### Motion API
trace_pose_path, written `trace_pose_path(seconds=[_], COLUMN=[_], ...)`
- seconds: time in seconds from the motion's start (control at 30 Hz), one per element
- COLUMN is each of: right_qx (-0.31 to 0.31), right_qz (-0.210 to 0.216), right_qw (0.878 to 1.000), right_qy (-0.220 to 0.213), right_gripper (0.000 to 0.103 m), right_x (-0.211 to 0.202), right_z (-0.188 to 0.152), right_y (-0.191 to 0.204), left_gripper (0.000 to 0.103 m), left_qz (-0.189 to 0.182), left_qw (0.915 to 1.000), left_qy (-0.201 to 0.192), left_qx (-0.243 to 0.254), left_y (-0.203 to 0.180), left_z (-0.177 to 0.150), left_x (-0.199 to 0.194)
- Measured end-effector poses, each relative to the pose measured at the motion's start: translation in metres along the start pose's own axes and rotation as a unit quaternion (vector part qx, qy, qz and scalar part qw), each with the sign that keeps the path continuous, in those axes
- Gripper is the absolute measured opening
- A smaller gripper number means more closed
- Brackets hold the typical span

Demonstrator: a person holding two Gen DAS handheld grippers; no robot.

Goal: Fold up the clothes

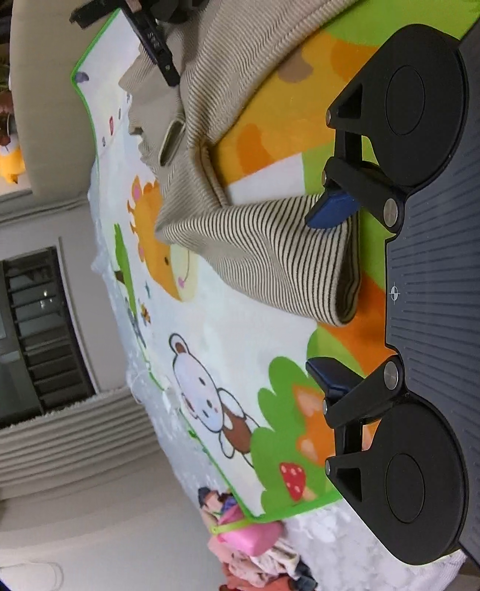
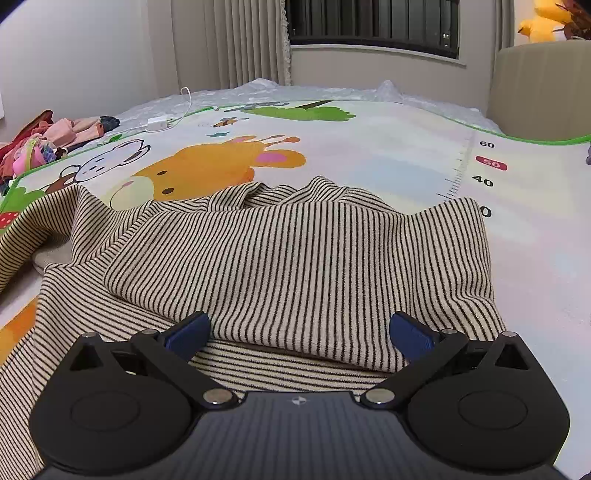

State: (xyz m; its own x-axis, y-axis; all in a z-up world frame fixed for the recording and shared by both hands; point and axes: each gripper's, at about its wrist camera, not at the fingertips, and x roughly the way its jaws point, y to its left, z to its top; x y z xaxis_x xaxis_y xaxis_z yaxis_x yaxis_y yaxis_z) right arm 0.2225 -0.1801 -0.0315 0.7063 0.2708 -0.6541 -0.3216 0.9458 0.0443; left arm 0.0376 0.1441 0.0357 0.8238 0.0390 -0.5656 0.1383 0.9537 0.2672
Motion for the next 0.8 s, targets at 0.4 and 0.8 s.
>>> trace_pose_path(seconds=[0.4, 0.8], right_qx=[-0.003, 0.005], right_qz=[-0.012, 0.239], right_qw=[1.0, 0.966], right_qy=[-0.014, -0.103], right_gripper=[0.103, 0.054], right_x=[-0.004, -0.119], right_z=[0.001, -0.01], right_y=[0.003, 0.133], left_gripper=[0.074, 0.009], left_qz=[0.024, -0.135], left_qw=[0.998, 0.9712], left_qy=[0.004, -0.058], left_qx=[0.059, -0.187], left_y=[0.002, 0.028], left_z=[-0.012, 0.06], left_x=[0.0, 0.002])
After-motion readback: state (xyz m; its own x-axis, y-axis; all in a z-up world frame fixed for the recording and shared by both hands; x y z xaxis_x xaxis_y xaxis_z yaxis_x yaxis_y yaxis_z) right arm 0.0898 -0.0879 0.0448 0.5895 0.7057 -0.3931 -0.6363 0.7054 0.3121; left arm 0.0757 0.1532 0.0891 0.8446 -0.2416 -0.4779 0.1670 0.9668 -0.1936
